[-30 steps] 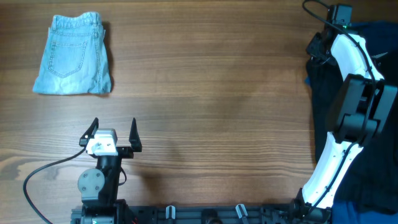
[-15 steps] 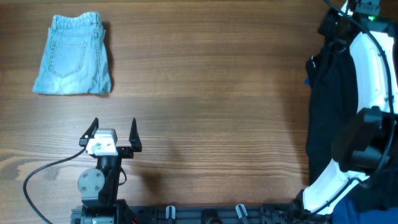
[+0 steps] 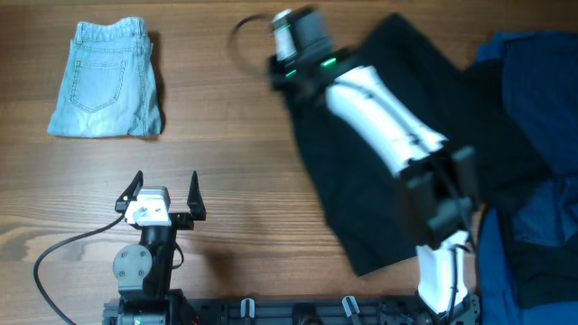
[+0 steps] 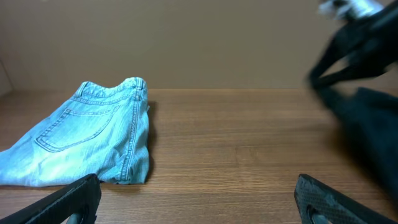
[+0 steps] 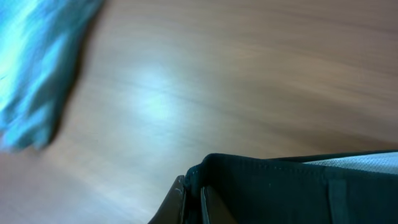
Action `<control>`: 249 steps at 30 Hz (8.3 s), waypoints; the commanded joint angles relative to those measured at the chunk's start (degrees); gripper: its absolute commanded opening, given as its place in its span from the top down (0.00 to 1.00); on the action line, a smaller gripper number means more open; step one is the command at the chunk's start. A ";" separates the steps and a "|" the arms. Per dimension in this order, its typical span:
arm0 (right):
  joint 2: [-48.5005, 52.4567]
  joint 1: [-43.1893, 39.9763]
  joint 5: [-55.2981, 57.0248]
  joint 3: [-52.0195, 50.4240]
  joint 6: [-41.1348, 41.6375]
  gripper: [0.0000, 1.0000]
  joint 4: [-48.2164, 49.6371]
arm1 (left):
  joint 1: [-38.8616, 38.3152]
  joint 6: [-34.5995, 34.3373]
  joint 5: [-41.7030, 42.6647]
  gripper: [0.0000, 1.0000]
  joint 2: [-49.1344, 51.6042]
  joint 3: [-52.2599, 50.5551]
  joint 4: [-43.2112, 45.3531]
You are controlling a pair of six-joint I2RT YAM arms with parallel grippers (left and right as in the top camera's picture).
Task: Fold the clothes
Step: 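Pull the black shorts left and lay them flat mid-table, then reach the left gripper to the shorts' left waistband edge and grasp, then drag the shorts' waistband up-left with the left gripper to straighten, then grasp the shorts' right waistband corner with the right gripper, pull up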
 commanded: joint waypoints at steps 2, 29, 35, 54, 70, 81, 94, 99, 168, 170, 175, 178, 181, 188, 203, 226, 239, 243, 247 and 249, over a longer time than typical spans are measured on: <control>3.17 14.69 -3.39 -0.11 -5.25 0.96 3.61 | -0.22 1.29 0.24 0.00 -0.46 -0.35 -0.09; -16.70 -13.22 13.40 0.00 -4.37 0.24 -30.05 | -0.22 1.29 0.24 0.00 -0.46 -0.35 -0.07; -16.68 -27.78 10.21 -0.02 -4.35 0.20 -37.31 | -0.22 1.33 -0.61 0.00 -0.46 -0.35 4.17; -16.68 -35.47 6.69 -0.13 -4.26 0.03 -39.80 | -0.22 4.85 17.07 0.00 36.87 38.03 -16.31; -16.68 -35.47 6.69 -0.13 -4.26 0.00 -37.03 | -0.22 11.87 15.89 0.54 98.99 81.55 -52.96; -16.68 -35.47 6.69 -0.13 -4.26 0.00 -29.38 | -0.22 13.33 15.50 0.42 113.83 81.50 -50.73; -16.68 -35.47 6.69 -0.13 -4.26 0.00 -28.70 | -0.22 20.85 11.39 0.34 114.57 80.91 -51.80; -16.68 -35.47 6.69 -0.13 -4.26 0.00 -28.70 | -0.22 20.87 7.54 0.27 115.86 80.91 -51.41; -16.68 -35.47 6.69 -0.13 -4.26 0.00 -28.72 | -12.70 -7.69 5.29 0.96 122.01 72.17 -0.59; -16.68 -35.47 6.69 -0.13 -4.26 0.00 -28.70 | -12.41 -7.67 0.63 0.96 122.01 72.17 -2.14; -16.68 -35.47 6.69 -0.13 -4.24 0.00 -28.70 | -9.84 -5.99 -7.93 0.96 122.01 72.17 -5.68; -16.68 -35.47 6.69 -0.13 -4.26 0.00 -28.70 | -6.62 -6.43 -7.85 0.96 122.01 72.17 -6.47; -16.68 -35.47 6.69 -0.13 -4.26 0.00 -28.72 | -5.55 -6.40 -7.85 0.96 121.26 72.17 -6.01; -16.68 -35.47 6.69 -0.13 -4.26 0.00 -28.72 | -7.65 -7.48 -0.94 0.78 108.43 73.33 -3.26; -16.59 -35.45 -3.91 -0.70 -3.41 0.22 -33.57 | -3.52 -19.96 -2.93 0.00 76.13 73.94 -30.51; -16.46 -29.24 -14.10 -28.96 -2.71 0.52 -7.96 | -3.30 -19.96 -2.91 0.00 76.74 73.94 -31.80; -16.41 -28.00 -1.77 -28.96 6.36 0.50 -7.61 | -3.30 -19.96 -2.93 0.00 76.74 73.94 -31.80; -16.31 -28.00 -1.81 -28.96 7.76 0.50 -7.69 | -3.30 -19.96 -2.93 0.00 76.74 73.94 -31.80; -16.04 -28.00 -1.81 -28.98 7.82 0.51 -7.61 | -3.30 -19.96 -2.93 0.00 76.74 73.94 -31.80; -15.47 -28.00 -1.81 -28.98 7.80 0.54 -7.65 | -3.30 -19.96 -2.91 0.00 76.74 73.94 -31.80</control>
